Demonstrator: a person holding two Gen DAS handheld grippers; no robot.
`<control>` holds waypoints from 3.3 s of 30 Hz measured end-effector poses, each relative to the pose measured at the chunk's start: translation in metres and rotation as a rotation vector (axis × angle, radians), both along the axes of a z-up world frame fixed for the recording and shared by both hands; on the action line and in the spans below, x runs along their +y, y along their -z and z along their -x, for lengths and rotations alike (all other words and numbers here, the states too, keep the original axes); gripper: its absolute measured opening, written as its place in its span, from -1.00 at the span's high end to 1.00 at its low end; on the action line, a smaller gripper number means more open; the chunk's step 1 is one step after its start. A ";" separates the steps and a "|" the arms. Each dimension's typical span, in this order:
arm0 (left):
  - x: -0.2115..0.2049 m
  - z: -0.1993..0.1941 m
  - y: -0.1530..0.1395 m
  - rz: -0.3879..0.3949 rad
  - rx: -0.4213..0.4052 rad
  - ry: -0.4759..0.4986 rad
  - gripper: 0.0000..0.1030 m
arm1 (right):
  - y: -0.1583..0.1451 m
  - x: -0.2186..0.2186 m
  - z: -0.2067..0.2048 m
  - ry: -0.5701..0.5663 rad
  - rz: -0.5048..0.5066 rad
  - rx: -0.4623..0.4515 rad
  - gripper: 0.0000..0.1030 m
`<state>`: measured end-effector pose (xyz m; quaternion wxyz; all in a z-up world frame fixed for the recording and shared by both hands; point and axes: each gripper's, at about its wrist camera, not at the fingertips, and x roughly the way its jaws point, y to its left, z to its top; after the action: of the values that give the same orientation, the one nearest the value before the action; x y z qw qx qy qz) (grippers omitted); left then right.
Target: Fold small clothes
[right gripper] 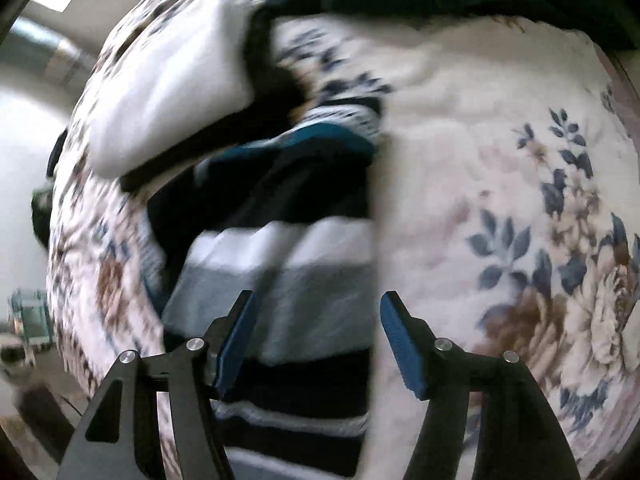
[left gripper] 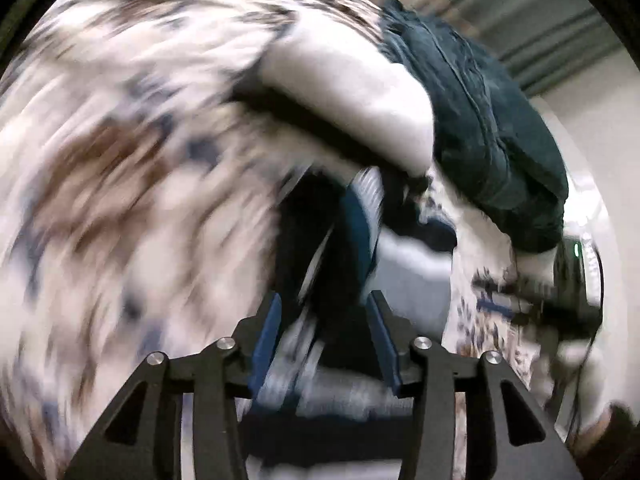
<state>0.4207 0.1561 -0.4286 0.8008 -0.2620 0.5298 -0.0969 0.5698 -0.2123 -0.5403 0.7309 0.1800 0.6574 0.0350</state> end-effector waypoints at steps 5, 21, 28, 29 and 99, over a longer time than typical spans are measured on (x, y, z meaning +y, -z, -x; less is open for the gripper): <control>-0.044 -0.098 0.034 -0.044 0.042 0.122 0.27 | 0.038 -0.016 -0.032 0.056 -0.061 0.000 -0.28; 0.007 -0.121 0.060 -0.098 0.104 0.099 0.86 | 0.094 -0.025 -0.066 0.135 -0.311 0.095 0.00; 0.025 -0.120 0.069 -0.056 0.150 0.062 0.86 | 0.081 -0.024 -0.081 0.135 -0.182 0.053 0.94; 0.027 -0.120 0.066 -0.043 0.149 0.053 0.86 | 0.087 -0.021 -0.086 0.118 -0.195 0.093 0.94; 0.038 0.299 0.017 -0.161 0.284 0.153 1.00 | 0.084 0.098 0.403 0.171 -0.226 0.325 0.67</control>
<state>0.1218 0.1938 -0.4461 0.7266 -0.1671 0.6620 -0.0769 0.1670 -0.1141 -0.6243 0.5908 0.3192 0.7408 0.0170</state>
